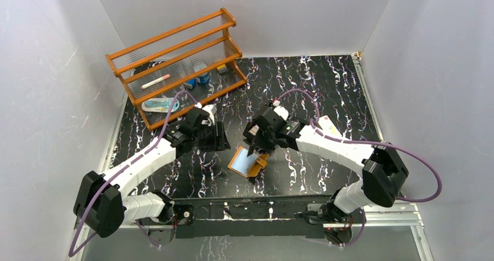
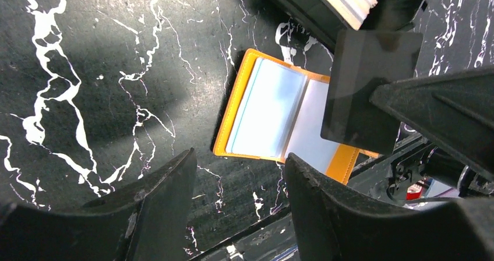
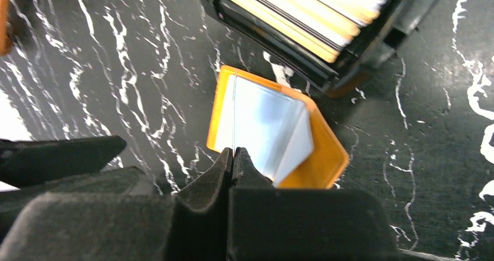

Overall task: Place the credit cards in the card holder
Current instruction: Insert the credit card into the card holder.

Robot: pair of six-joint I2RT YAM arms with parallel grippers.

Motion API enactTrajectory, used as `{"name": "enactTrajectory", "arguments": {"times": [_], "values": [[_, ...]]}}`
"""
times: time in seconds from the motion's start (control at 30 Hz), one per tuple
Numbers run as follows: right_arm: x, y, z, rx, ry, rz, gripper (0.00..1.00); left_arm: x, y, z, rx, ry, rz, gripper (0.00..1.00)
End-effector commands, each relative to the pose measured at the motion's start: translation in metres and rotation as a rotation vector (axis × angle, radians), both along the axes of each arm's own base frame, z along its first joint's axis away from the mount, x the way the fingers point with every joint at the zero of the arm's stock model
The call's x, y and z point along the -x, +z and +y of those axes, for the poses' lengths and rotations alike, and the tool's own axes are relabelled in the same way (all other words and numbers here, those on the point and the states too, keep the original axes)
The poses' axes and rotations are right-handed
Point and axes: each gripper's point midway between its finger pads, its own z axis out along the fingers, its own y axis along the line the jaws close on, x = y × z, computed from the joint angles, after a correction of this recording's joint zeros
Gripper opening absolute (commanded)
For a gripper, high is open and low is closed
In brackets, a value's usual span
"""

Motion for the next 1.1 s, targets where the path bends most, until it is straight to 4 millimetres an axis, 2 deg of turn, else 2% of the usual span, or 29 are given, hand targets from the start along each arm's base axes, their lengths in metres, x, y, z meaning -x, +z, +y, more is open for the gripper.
{"name": "enactTrajectory", "arguments": {"times": [0.0, 0.13, 0.4, 0.57, 0.67, 0.87, 0.97, 1.07], "values": [[0.012, -0.008, -0.020, 0.050, 0.047, -0.045, 0.00, 0.010, -0.011, -0.005, 0.004, -0.076, 0.058, 0.56], [0.027, -0.022, -0.028, 0.034, 0.157, -0.077, 0.00, 0.015, -0.025, -0.015, 0.013, -0.113, 0.135, 0.59], [0.043, -0.022, -0.039, -0.022, 0.310, -0.204, 0.00, 0.019, -0.013, -0.043, 0.174, -0.190, 0.128, 0.70], [0.047, -0.022, -0.036, -0.059, 0.386, -0.262, 0.00, 0.025, -0.016, -0.060, 0.274, -0.234, 0.177, 0.75], [0.049, -0.029, -0.038, -0.058, 0.394, -0.251, 0.00, 0.029, -0.034, -0.058, 0.240, -0.229, 0.224, 0.77], [0.051, -0.045, -0.056, -0.057, 0.387, -0.231, 0.00, 0.030, -0.060, -0.041, 0.124, -0.181, 0.243, 0.78], [0.051, -0.048, -0.062, -0.086, 0.384, -0.223, 0.00, 0.033, -0.066, -0.040, 0.107, -0.186, 0.261, 0.78], [0.052, -0.047, -0.062, -0.121, 0.394, -0.219, 0.00, 0.037, -0.064, -0.050, 0.140, -0.220, 0.270, 0.78]]}}
